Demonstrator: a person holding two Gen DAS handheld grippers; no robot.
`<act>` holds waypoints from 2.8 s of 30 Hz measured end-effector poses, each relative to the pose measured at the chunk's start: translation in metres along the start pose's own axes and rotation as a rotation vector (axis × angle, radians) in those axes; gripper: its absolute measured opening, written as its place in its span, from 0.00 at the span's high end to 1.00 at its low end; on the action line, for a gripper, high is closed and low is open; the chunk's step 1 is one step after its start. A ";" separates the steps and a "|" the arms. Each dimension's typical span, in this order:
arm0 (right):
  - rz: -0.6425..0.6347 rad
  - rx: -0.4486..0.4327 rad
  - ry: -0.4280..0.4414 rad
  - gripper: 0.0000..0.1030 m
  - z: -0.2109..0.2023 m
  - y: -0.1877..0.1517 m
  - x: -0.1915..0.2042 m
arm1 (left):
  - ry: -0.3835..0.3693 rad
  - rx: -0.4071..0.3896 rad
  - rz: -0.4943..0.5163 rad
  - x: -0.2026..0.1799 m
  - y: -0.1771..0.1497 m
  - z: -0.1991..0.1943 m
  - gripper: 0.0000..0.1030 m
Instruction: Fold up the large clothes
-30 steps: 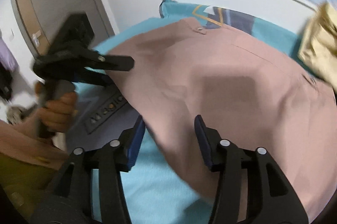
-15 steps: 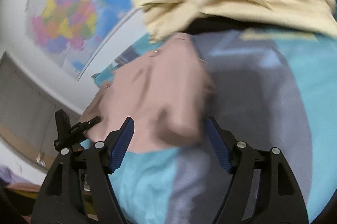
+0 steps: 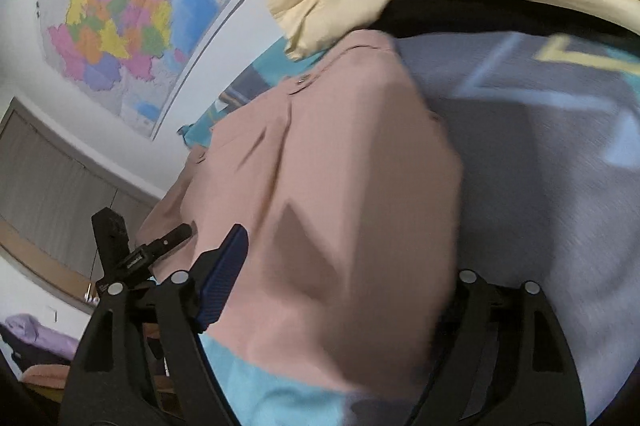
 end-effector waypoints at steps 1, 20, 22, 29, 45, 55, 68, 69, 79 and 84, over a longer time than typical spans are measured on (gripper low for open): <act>-0.019 0.015 0.001 0.25 0.006 0.003 0.004 | 0.006 -0.002 0.003 -0.002 0.001 0.002 0.14; -0.078 0.079 0.080 0.39 0.042 0.027 0.011 | 0.130 -0.020 0.041 -0.009 0.013 0.011 0.36; -0.079 0.079 0.069 0.44 0.043 0.026 0.010 | 0.139 -0.021 0.042 -0.009 0.013 0.011 0.37; -0.068 0.072 0.059 0.54 0.045 0.027 0.007 | 0.148 -0.022 0.046 -0.010 0.012 0.011 0.38; -0.167 -0.005 0.069 0.86 0.025 0.038 0.043 | 0.017 -0.035 -0.037 0.013 0.012 -0.025 0.88; -0.097 0.069 -0.044 0.62 0.039 0.026 0.010 | 0.040 0.012 -0.058 0.037 0.008 -0.012 0.58; -0.479 -0.127 -0.335 0.28 -0.010 0.032 0.096 | 0.226 -0.081 0.106 0.048 0.008 -0.051 0.30; -0.508 -0.105 -0.323 0.28 -0.001 0.031 0.102 | 0.249 -0.108 0.110 0.054 0.010 -0.060 0.27; -0.523 0.100 -0.318 0.95 0.099 0.035 0.089 | 0.302 -0.195 0.230 0.057 0.038 -0.081 0.16; -0.489 -0.003 -0.310 0.98 0.081 0.059 0.094 | 0.273 -0.026 0.262 0.056 0.051 -0.024 0.47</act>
Point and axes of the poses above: each gripper's, at about its wrist camera, not at the fingertips, and z roughly the way its jaws point, x to its left, y to its top, the point moved 1 cm from there along z, roughly the way its jaws point, and after that the axes turned 6 degrees about -z, right-handed, at the moved point
